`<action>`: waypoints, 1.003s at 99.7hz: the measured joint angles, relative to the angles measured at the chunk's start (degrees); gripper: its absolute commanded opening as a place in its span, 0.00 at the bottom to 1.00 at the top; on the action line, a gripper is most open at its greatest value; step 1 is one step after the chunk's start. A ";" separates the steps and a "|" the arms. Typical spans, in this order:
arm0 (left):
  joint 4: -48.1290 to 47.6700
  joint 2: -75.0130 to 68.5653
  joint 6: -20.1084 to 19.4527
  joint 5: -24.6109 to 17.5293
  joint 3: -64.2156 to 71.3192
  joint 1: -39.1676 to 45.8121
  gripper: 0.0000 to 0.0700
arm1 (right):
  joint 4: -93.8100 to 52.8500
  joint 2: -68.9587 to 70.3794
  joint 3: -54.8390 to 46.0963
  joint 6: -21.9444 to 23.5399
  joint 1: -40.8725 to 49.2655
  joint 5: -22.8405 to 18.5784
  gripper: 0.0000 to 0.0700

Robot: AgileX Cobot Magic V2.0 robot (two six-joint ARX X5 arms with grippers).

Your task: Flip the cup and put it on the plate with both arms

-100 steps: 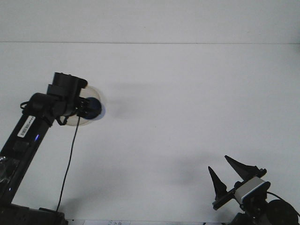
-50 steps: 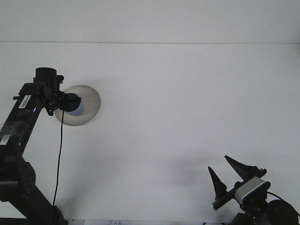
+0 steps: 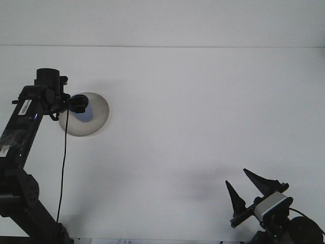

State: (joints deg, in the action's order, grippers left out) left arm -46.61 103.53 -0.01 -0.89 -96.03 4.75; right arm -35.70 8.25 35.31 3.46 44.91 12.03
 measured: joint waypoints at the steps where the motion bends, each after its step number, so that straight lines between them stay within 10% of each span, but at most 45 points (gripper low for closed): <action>1: -0.35 0.00 0.07 0.00 -0.48 0.00 0.75 | 0.00 0.00 0.00 0.00 0.00 0.00 0.63; 53: -2.08 -32.50 4.42 -0.07 -1.90 -4.92 0.74 | 0.04 0.00 0.00 0.11 0.00 0.22 0.75; 100: 12.24 -68.96 14.99 -8.04 48.94 -25.68 0.73 | 1.70 0.00 0.00 0.48 0.00 0.20 0.75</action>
State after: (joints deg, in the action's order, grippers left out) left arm -34.37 34.57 14.98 -8.93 -47.09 -20.93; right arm -34.00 8.25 35.31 3.95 44.91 12.23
